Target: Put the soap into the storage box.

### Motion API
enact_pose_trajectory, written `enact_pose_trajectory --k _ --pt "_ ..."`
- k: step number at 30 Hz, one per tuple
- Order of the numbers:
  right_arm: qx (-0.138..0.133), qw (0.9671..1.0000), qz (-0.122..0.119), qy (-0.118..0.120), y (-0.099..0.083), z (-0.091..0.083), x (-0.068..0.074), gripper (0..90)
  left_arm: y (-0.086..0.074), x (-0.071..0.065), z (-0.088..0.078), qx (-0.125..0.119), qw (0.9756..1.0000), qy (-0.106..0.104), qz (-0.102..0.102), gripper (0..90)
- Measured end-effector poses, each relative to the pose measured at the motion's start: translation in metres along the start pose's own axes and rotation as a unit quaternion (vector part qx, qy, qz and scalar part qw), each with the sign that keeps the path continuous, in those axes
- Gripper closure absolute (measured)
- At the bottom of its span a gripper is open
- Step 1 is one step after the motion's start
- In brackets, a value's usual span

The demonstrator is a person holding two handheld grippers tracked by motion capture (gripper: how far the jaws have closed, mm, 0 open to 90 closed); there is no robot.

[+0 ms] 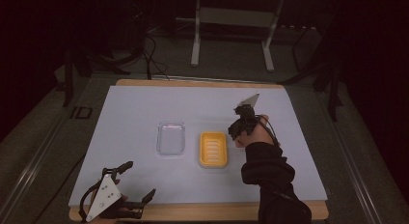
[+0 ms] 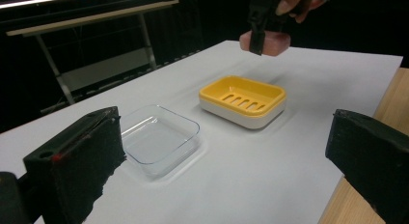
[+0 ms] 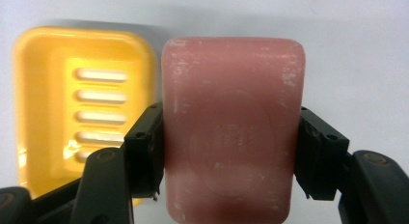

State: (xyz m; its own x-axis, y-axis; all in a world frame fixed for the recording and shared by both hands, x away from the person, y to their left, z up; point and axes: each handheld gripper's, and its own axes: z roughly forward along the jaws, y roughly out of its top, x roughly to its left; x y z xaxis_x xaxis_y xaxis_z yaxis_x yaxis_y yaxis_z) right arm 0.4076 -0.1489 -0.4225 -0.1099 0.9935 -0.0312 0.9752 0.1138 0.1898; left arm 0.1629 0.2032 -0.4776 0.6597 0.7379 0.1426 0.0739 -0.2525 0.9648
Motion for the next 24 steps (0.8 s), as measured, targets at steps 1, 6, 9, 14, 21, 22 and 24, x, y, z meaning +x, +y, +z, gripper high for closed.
enact_pose_trajectory --k 1,6,9,14,21,22,24 --pt "-0.004 1.0000 -0.002 0.000 0.001 -0.003 0.003 37.4 0.000 0.000 0.000 0.000 1.0000 0.000 0.000 0.3" --pt "-0.018 0.9997 -0.017 0.002 0.003 -0.023 0.023 37.4 0.000 0.000 -0.001 -0.002 1.0000 0.002 0.001 0.3" --pt "-0.023 0.9994 -0.026 0.004 0.003 -0.030 0.031 37.4 0.000 0.000 -0.001 -0.002 1.0000 0.002 0.002 0.3" --pt "-0.030 0.9989 -0.033 0.016 0.002 -0.036 0.049 37.3 0.000 0.000 -0.001 -0.002 1.0000 0.003 0.002 0.3" --pt "-0.036 0.9983 -0.037 0.027 0.000 -0.032 0.069 37.4 0.000 0.000 -0.001 -0.002 1.0000 0.003 0.001 0.3" --pt "-0.037 0.9982 -0.037 0.029 -0.001 -0.031 0.071 37.3 0.000 0.000 -0.001 -0.002 1.0000 0.003 0.001 0.3" --pt "-0.038 0.9981 -0.035 0.031 -0.002 -0.029 0.074 37.3 0.000 0.000 -0.001 -0.002 1.0000 0.003 0.001 0.3"
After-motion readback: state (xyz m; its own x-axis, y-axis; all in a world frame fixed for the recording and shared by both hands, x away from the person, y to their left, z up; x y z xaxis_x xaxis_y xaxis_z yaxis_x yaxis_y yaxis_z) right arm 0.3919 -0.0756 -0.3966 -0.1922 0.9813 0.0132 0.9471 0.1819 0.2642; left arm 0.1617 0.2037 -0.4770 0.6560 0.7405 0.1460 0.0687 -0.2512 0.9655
